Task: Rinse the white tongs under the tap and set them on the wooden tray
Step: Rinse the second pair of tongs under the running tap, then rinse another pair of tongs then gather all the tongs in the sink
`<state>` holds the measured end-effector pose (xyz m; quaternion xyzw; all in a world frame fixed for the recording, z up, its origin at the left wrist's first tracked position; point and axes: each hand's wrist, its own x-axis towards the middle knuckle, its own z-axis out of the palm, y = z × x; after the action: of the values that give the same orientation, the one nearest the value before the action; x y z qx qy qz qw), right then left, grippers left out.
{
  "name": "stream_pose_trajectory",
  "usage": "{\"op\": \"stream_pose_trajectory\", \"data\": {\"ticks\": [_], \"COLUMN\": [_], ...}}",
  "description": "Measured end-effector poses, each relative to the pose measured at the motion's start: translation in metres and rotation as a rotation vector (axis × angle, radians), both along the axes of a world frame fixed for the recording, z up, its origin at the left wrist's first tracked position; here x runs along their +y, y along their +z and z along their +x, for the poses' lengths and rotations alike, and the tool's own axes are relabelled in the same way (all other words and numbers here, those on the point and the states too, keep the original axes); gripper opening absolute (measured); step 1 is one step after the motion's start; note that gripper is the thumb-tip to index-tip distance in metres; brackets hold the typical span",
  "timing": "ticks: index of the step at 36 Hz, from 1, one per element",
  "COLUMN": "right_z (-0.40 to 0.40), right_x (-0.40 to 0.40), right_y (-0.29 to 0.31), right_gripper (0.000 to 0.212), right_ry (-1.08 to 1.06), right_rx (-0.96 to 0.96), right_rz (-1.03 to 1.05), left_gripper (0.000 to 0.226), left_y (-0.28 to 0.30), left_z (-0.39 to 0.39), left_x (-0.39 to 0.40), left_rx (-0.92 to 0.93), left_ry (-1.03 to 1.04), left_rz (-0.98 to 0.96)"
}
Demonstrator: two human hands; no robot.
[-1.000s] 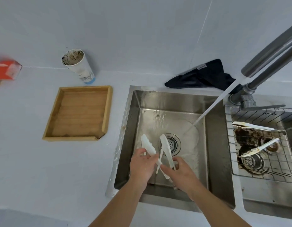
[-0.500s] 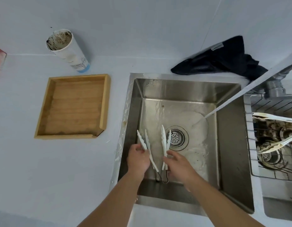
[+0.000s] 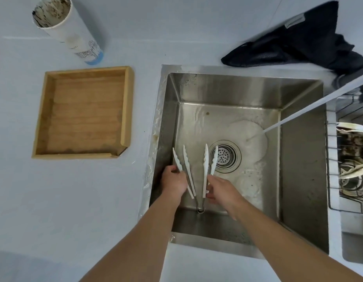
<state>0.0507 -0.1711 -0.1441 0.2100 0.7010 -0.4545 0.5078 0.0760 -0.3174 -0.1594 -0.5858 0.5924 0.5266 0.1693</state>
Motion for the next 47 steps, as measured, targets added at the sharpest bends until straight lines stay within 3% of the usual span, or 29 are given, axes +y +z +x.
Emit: {"op": "stream_pose_trajectory", "data": {"ticks": [9, 21, 27, 31, 36, 39, 47], "right_z": [-0.008, -0.011, -0.012, -0.011, -0.007, -0.004, 0.003], "right_x": [-0.005, 0.002, 0.014, 0.026, 0.047, 0.060, 0.093], "right_y": [-0.010, -0.007, 0.002, 0.011, 0.025, 0.039, 0.092], "right_gripper": [0.048, 0.052, 0.054, 0.054, 0.043, 0.042, 0.043], "right_ry": [-0.037, -0.115, -0.201, -0.270, -0.370, -0.411, -0.559], "right_rx": [-0.077, -0.133, -0.191, -0.191, -0.162, -0.137, -0.039], "right_rz": [-0.008, -0.046, -0.076, -0.125, -0.184, -0.226, -0.308], "left_gripper": [0.044, 0.025, 0.030, 0.012, 0.041, 0.045, 0.020], "left_y": [0.005, 0.014, 0.029, 0.041, 0.067, 0.080, 0.117], "left_z": [-0.002, 0.004, 0.011, 0.018, 0.032, 0.043, 0.062], "left_x": [0.001, 0.000, -0.002, -0.002, 0.002, 0.003, 0.007], "left_rx": [-0.009, 0.016, 0.050, 0.057, 0.133, 0.187, 0.331], "left_ry": [0.019, 0.000, 0.031, 0.014, 0.018, 0.047, 0.160], "left_rz": [0.077, 0.174, 0.230, 0.272, 0.324, 0.351, 0.445]}}
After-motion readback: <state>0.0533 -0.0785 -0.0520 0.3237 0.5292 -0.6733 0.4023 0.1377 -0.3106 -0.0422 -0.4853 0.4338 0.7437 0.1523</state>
